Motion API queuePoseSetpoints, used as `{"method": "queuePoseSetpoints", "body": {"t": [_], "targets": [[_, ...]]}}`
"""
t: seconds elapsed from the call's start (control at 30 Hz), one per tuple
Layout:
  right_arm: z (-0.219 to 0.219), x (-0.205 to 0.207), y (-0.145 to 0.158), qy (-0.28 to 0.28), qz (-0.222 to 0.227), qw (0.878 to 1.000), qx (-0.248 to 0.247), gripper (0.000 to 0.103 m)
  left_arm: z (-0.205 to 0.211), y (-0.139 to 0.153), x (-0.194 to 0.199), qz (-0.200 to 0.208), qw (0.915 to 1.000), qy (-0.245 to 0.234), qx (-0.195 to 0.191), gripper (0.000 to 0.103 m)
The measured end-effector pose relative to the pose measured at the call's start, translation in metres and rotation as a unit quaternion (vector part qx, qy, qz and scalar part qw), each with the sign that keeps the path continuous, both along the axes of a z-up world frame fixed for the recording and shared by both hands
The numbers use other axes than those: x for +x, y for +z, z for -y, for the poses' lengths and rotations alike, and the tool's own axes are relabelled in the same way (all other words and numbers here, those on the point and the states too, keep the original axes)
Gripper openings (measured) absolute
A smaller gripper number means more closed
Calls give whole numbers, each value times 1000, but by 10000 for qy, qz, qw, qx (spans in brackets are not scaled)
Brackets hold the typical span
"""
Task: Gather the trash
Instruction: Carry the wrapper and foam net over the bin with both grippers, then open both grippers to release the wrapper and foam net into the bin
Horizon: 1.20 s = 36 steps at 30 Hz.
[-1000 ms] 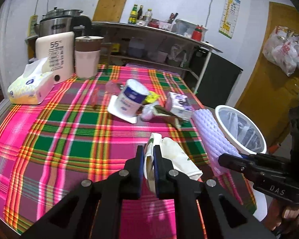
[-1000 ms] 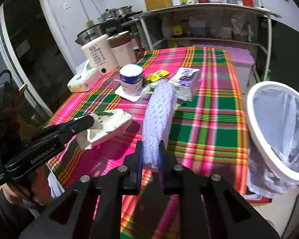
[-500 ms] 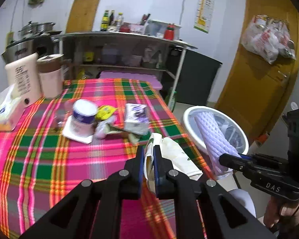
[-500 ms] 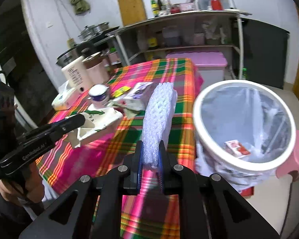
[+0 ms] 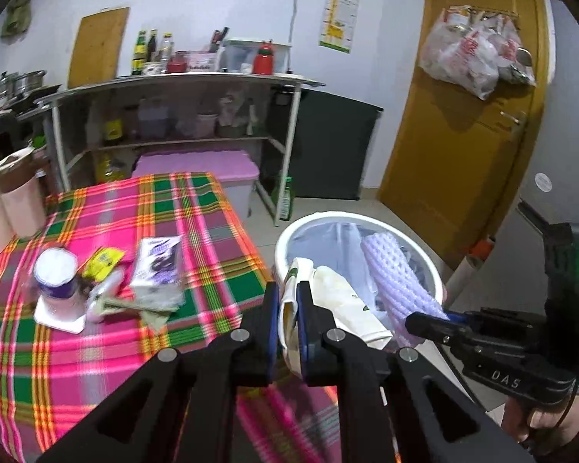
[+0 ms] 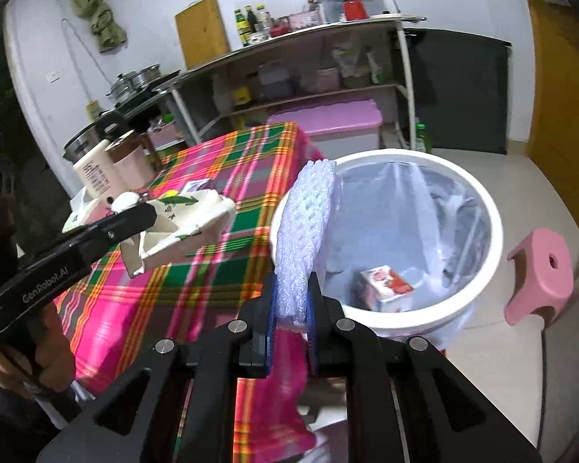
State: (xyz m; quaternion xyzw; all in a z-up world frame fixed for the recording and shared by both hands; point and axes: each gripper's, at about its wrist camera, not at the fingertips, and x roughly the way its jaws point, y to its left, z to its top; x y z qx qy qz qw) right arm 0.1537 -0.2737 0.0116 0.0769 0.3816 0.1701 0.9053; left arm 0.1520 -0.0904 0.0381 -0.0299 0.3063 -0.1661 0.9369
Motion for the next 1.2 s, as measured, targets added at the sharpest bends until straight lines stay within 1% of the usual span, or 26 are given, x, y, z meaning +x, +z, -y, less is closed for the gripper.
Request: {"method": "queuePoseSetpoints", "body": {"t": [0.33,0.8,0.87,0.9,0.93,1.0,1.13,1.2], "targets": [[27,14,-9,-316,-136,9994,-83,14,32,-8,24,-88,9995,-310,45,9],[38,34,-22,-424,-367,9983,-179,15,49,-26,48,-335,9982,-484,66,10],[39,35,-24,-443,-368,9981,-202,16,49,-28,49,-365,9981,-498,33,12],[39,36,-24,-443,-374,9981,-209,17,49,-28,49,-376,9980,-500,23,16],[39,36,-25,-440,-375,9981,-217,19,49,-29,50,-383,9980,-504,7,22],[39,36,-25,-446,-354,9981,-232,23,48,-29,50,-395,9979,-516,-40,28],[40,35,-25,-451,-323,9982,-228,30,47,-28,49,-378,9980,-499,-62,29],[40,34,-23,-449,-302,9982,-245,31,46,-26,47,-367,9980,-501,-99,29]]}}
